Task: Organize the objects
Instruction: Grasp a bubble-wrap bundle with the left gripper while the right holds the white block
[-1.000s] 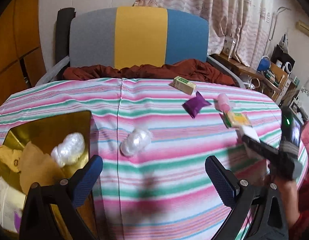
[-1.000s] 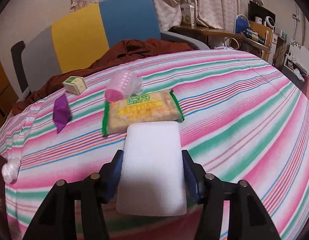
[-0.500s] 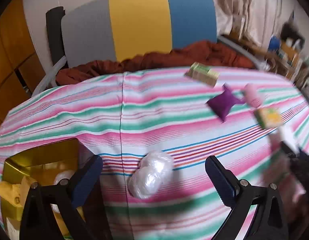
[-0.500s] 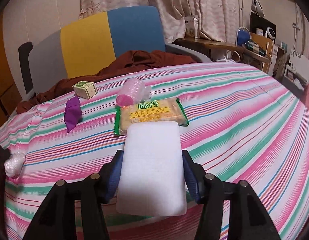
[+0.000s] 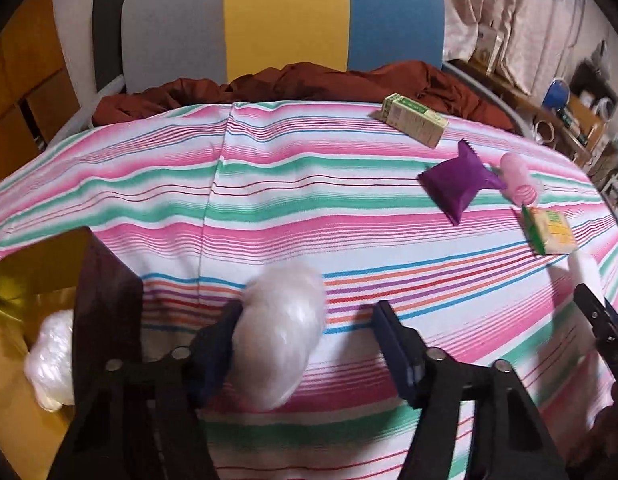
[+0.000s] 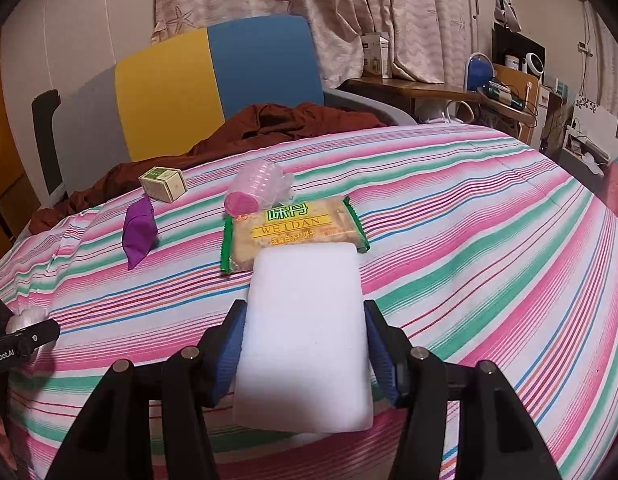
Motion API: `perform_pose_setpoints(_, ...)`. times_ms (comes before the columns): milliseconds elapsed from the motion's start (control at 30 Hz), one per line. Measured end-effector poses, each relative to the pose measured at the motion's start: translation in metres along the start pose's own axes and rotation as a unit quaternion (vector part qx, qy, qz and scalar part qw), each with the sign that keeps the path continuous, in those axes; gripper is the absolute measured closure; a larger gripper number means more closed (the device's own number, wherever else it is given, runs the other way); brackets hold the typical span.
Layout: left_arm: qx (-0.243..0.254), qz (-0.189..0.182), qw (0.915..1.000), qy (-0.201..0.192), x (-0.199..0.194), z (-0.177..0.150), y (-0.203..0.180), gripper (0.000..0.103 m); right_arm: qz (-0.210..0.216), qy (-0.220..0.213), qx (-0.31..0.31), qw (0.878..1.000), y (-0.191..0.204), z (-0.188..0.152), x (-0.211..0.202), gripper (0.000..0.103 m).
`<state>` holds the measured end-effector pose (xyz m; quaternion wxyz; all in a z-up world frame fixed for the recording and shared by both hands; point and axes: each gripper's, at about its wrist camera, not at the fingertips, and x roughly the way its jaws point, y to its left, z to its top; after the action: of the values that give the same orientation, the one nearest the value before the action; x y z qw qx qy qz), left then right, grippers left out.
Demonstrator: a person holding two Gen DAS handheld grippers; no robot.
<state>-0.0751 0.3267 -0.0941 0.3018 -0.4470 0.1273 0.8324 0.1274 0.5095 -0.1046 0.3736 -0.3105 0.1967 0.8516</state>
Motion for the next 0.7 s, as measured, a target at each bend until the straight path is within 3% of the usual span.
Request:
perform_pose_setpoints(67,-0.001,-0.018,0.9998,-0.007,-0.001,-0.003,-0.001,0.052,-0.001,-0.003,0.002,1.0,-0.001,0.0,-0.001,0.046)
perform_pose_setpoints(400,-0.026,-0.044,0.9986,-0.016,-0.006,-0.007,0.004,0.065,-0.008,-0.019,-0.006,1.0,0.002,-0.001,-0.006,0.046)
perform_pose_setpoints(700,-0.048,-0.087,0.9944,-0.035,-0.035,-0.019,0.006,0.065,-0.022,-0.03,-0.015,0.999,0.005,-0.001,-0.009,0.046)
